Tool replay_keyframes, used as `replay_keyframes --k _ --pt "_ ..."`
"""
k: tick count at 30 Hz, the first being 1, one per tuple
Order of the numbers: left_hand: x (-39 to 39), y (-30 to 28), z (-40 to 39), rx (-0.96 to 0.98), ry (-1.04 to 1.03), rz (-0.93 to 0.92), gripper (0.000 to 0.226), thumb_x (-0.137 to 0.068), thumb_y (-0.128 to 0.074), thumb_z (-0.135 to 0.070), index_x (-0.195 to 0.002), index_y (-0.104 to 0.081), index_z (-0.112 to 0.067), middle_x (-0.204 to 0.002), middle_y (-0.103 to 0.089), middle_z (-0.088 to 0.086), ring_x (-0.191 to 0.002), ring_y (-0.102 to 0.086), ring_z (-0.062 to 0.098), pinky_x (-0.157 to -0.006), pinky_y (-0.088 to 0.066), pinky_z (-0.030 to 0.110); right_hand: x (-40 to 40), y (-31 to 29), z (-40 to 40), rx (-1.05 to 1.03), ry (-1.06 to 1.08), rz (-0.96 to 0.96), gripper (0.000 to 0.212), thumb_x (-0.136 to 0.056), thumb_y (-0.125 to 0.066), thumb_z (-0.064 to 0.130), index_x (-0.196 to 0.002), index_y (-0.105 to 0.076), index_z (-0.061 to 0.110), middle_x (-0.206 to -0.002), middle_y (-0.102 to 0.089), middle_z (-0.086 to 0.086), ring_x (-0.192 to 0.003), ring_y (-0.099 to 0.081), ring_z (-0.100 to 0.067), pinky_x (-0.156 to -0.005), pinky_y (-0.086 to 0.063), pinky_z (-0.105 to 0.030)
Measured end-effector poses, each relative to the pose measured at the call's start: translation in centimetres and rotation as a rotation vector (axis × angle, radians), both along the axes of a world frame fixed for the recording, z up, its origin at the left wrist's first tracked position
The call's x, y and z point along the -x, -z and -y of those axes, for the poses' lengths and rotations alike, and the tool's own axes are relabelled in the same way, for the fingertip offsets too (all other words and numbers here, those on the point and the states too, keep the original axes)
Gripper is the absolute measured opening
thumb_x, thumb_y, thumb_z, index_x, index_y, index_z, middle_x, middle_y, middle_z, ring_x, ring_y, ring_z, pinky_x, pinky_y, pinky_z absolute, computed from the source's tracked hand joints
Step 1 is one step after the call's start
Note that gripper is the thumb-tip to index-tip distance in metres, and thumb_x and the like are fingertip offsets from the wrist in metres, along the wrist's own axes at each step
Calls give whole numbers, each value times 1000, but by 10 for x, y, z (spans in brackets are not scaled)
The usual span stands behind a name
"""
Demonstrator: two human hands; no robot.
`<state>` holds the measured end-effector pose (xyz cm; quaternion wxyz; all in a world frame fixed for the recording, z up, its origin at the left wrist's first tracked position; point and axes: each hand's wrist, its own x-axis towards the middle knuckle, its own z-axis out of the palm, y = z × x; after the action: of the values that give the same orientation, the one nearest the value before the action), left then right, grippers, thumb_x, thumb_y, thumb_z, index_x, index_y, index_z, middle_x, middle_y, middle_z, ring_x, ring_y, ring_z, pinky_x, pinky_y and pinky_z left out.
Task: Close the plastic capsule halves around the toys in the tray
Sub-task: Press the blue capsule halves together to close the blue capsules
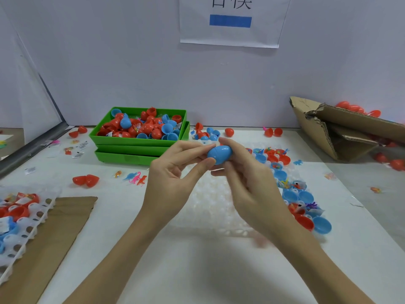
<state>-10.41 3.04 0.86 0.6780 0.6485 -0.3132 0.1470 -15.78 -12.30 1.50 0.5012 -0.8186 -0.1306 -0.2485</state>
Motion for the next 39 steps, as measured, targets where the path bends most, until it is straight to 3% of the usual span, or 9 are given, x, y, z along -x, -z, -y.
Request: replay_keyframes --k 4,9,14,19,24,29,32,35,39 --pt "5 0 4 91 89 -228 29 -82 -80 -13 -110 -80 -11 -108 -78 3 -102 -77 19 -89 -58 20 0 5 -7 157 148 30 66 -91 -75 16 -149 -44 14 -114 -66 8 -89 -69 -4 -83 -52 -11" --pt "12 1 12 102 83 -327 32 -72 -85 -19 -104 -83 -13 -98 -81 6 -93 -78 17 -83 -58 19 -1 8 -6 213 312 115 32 -93 -71 15 -122 -59 12 -91 -64 6 -70 -58 -1 -69 -45 -10" --pt "16 -2 13 115 68 -318 29 -73 -86 -19 -100 -80 -9 -94 -80 5 -89 -78 17 -79 -58 19 1 6 -6 189 282 125 22 -94 -65 17 -114 -59 10 -74 -49 21 -69 -55 -1 -62 -39 -8" --pt "19 -5 14 140 96 -360 22 -74 -85 -22 -92 -79 -13 -94 -80 7 -94 -77 20 -82 -59 22 2 3 -5 147 229 150 13 -93 -61 21 -104 -60 14 -67 -52 16 -65 -55 -12 -55 -40 -19" --pt "19 -9 12 79 123 -347 28 -80 -81 -23 -104 -73 -12 -101 -78 4 -97 -76 18 -84 -57 21 -1 6 -3 167 212 195 22 -93 -62 17 -113 -61 10 -73 -54 19 -66 -55 -3 -61 -38 -7" --pt "17 -10 7 -66 186 -215 33 -98 -67 -5 -129 -71 -16 -124 -75 -2 -116 -71 17 -96 -56 24 -6 10 1 302 248 204 40 -93 -71 20 -130 -61 9 -107 -71 2 -83 -60 -2 -79 -42 -1" --pt "17 -10 8 -25 192 -246 35 -94 -69 -14 -128 -73 -15 -120 -77 2 -115 -72 20 -94 -55 22 -5 10 -1 272 243 180 54 -92 -73 21 -142 -56 9 -124 -71 2 -100 -63 0 -91 -44 -4" --pt "15 -10 6 45 210 -269 37 -85 -75 -18 -122 -76 -18 -116 -78 2 -114 -72 19 -92 -56 21 -3 7 -2 221 197 185 60 -92 -73 11 -148 -51 10 -135 -66 1 -115 -66 -9 -100 -54 -23" --pt "12 -9 5 109 245 -284 36 -79 -79 -13 -115 -80 -19 -113 -79 4 -111 -74 19 -90 -57 21 -2 6 0 211 153 229 58 -90 -71 4 -145 -52 5 -128 -70 -2 -113 -66 -12 -98 -49 -12"
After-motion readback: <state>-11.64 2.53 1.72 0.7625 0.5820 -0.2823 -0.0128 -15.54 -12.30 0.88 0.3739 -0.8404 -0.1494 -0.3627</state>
